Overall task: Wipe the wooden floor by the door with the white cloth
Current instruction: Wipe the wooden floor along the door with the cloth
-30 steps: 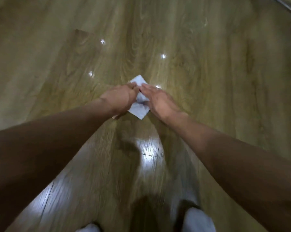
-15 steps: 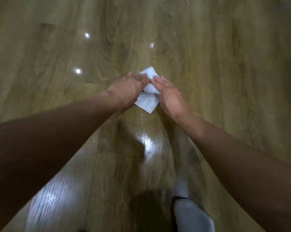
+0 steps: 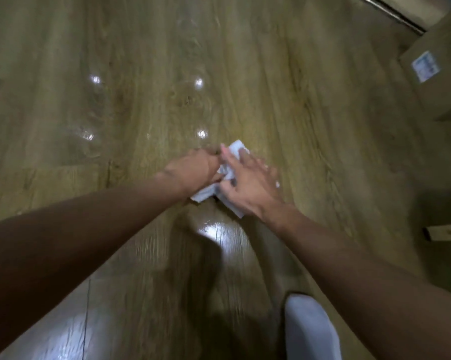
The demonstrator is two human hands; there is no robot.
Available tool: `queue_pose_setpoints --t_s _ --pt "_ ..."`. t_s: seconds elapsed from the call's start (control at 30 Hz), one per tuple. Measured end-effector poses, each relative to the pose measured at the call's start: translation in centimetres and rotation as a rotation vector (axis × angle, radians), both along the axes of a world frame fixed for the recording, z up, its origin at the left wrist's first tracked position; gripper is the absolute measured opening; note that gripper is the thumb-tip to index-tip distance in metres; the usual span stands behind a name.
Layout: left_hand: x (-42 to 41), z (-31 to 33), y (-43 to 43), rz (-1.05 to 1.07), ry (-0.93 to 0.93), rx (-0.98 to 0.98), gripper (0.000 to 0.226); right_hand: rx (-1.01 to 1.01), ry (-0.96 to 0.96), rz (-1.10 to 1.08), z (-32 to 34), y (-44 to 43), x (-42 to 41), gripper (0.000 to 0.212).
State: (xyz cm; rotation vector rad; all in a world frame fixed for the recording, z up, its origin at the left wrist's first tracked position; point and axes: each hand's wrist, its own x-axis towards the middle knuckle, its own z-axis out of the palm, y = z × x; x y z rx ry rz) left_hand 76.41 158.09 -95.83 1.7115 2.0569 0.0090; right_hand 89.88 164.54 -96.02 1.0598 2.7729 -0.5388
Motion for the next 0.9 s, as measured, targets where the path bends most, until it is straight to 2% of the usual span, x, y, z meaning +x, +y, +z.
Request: queue_pose_setpoints --t_s 0.07,0.17,0.3,0.37,0.43,0.5,0.57,0.63,0.77,0.83,0.9 --pt "-0.5 -0.5 -1.9 -0.018 -0.020 0.026 0.046 0.021 0.013 0.028 -0.8 -2.2 -0.4 0.068" --pt "-0.8 -0.8 -4.3 -0.102 -0.065 0.118 0.078 0.168 0.022 0.121 -2.2 -3.6 1.8 0.066" --pt "-0.8 -0.2 -4.9 -0.197 0.077 0.004 0.100 0.185 0.130 0.251 -2.7 -1.3 6.2 0.044" --pt "-1.0 -0.1 -4.8 -0.186 0.183 -0.053 0.091 0.198 0.110 0.178 -2.3 1.1 7.7 0.040" --pt "-1.3 0.3 -4.6 -0.210 0.266 -0.097 0.071 0.213 0.038 -0.021 -2.1 3.9 7.0 0.041" --pt "-1.5 1.0 -4.0 -0.273 0.324 -0.138 0.070 0.239 0.018 -0.078 -2.0 5.5 4.4 0.046" --pt "-2.3 1.7 -3.0 -0.248 0.339 -0.193 0.081 0.222 0.029 0.000 -2.0 5.2 2.1 0.054" --pt "-3.2 1.8 -1.9 -0.203 0.350 -0.233 0.094 0.212 0.052 0.069 -2.4 3.4 2.7 0.052" --pt "-4.3 0.8 -1.4 0.010 0.244 -0.360 0.107 0.205 0.036 0.232 -2.1 2.4 9.4 0.050" --pt "-4.2 0.5 -1.1 0.018 0.239 -0.380 0.108 0.214 0.011 0.128 -2.1 5.7 12.7 0.057" --pt "-4.1 0.6 -0.7 0.021 0.215 -0.400 0.109 0.246 -0.017 -0.107 -2.1 9.7 13.3 0.062"
